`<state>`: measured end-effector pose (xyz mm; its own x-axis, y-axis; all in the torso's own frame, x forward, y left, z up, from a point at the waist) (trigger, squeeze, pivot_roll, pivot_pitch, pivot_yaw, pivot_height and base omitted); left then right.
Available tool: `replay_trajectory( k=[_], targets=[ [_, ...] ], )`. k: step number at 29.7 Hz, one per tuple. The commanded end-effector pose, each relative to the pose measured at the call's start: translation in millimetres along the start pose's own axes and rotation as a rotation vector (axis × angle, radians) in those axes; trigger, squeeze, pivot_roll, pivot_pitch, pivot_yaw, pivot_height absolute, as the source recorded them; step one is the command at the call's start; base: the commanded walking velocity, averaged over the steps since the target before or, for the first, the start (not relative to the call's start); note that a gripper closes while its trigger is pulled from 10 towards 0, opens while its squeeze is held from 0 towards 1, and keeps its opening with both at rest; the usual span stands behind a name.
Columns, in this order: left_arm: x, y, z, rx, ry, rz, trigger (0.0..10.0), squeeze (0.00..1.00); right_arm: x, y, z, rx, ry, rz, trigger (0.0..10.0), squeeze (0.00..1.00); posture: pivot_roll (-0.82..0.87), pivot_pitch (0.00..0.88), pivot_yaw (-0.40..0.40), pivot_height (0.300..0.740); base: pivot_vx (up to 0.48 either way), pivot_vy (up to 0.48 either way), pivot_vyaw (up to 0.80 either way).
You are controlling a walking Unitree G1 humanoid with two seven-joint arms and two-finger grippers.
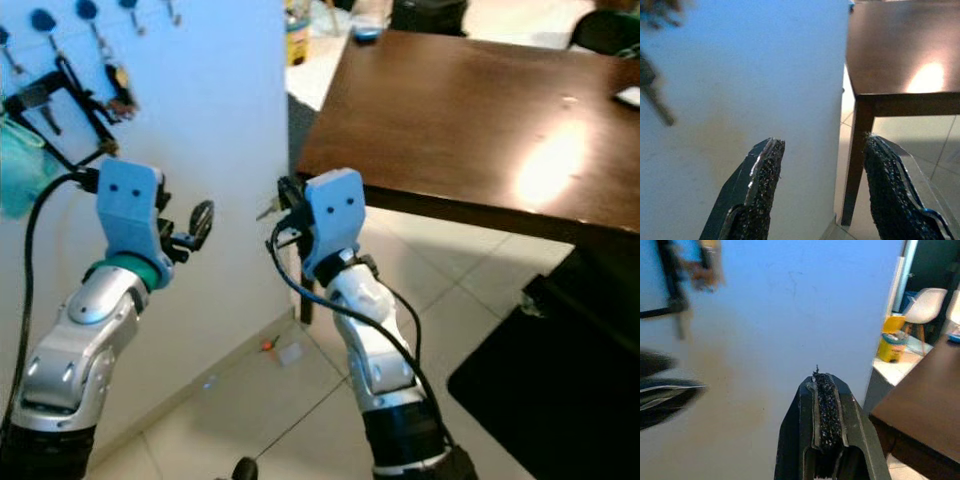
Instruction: Hang keys on a hook
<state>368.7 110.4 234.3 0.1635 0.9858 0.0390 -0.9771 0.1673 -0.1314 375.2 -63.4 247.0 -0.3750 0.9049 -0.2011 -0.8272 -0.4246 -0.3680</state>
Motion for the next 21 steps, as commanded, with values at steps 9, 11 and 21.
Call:
replay_trajectory(
  k=[9,11,21],
  targets=[
    [27.2,5.6,31.3,-0.133,0.016,0.151,10.0,0.00,11.8,0.7,10.0,-0.028,-0.007,0.060,10.0,0.00,-0.06,0.086,0.087,0.740,0.000,0.000,0.79],
    [29.8,10.3,36.8,-0.160,0.013,0.160,10.0,0.00,12.3,1.3,11.4,-0.031,-0.005,0.065,10.0,0.00,-0.07,0.085,0.085,0.740,0.000,0.000,0.79],
    [37.7,70.9,18.9,-0.138,-0.171,0.187,10.0,0.00,-4.5,12.8,3.3,0.003,0.011,0.031,10.0,0.00,-0.04,0.086,0.071,0.740,0.000,0.000,0.79]
  ],
)
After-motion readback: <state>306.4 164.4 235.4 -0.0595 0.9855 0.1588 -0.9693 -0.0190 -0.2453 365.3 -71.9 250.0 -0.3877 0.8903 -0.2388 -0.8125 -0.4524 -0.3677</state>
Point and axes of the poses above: a point about 5 cm out from each wrist's last joint towards the gripper, its own y axis pointing back from the gripper into the wrist, its own z axis along the axis of the wrist's last joint, x = y × z, the point moved 6 cm from there along -y, pointing out of the wrist towards the gripper, and after that the axes turned 3 degrees about y, right-handed, at the moved point
